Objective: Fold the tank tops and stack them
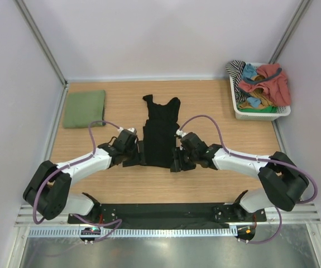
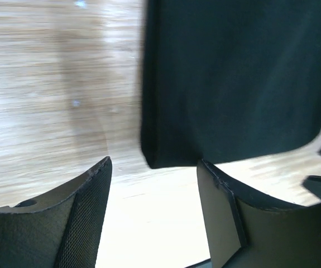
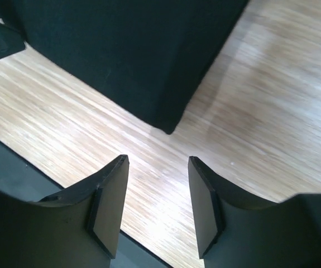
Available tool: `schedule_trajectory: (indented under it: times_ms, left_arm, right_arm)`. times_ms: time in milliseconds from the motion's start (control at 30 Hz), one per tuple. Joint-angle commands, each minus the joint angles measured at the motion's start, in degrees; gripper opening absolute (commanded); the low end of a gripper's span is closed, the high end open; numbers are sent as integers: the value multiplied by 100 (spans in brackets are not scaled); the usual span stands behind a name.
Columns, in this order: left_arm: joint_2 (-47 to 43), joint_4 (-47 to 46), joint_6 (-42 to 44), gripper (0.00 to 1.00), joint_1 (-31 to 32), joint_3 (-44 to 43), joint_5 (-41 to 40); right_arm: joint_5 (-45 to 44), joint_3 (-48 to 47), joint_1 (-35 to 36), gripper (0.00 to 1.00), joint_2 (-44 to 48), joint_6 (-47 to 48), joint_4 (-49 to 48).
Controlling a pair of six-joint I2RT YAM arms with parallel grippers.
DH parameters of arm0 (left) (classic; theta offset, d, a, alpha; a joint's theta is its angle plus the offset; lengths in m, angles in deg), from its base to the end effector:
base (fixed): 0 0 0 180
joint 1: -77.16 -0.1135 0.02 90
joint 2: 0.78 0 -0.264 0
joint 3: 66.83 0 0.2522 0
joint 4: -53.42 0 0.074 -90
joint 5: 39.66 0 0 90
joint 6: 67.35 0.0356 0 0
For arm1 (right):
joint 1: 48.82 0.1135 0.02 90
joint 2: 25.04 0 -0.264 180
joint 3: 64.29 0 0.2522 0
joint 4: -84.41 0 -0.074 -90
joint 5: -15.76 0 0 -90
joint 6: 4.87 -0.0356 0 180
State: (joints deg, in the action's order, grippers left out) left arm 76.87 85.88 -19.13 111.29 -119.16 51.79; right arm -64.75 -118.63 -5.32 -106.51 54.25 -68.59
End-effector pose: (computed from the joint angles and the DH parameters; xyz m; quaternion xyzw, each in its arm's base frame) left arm 0.2064 -0.1410 0.1708 -0.0606 0.9587 -0.1802 0.2113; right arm 0.1913 0.1896 0.1712 -0.1295 0.9396 0.2482 0.1969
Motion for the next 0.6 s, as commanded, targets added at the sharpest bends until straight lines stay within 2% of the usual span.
schedule_trajectory:
  times_ms: [0, 133, 333, 367, 533, 567]
  left_arm:
    - [-136, -586, -85, 62, 76, 33, 223]
    - [57, -972, -58, 59, 76, 104, 373]
    - [435, -1210, -120, 46, 137, 165, 470]
    - [436, -1245, -129, 42, 155, 183, 470]
    - [199, -1272, -225, 38, 269, 411, 365]
    - [137, -1272, -234, 31, 278, 446, 356]
  right_arm:
    - [61, 6, 131, 52, 53, -165, -550]
    - [-123, -143, 158, 48, -263, -103, -576]
    - [-255, -205, 158, 43, -571, 2, -734]
    - [-273, -196, 158, 42, -624, 2, -761]
    - [-378, -117, 158, 41, -668, 37, -980]
    - [-387, -126, 158, 35, -686, 46, -981]
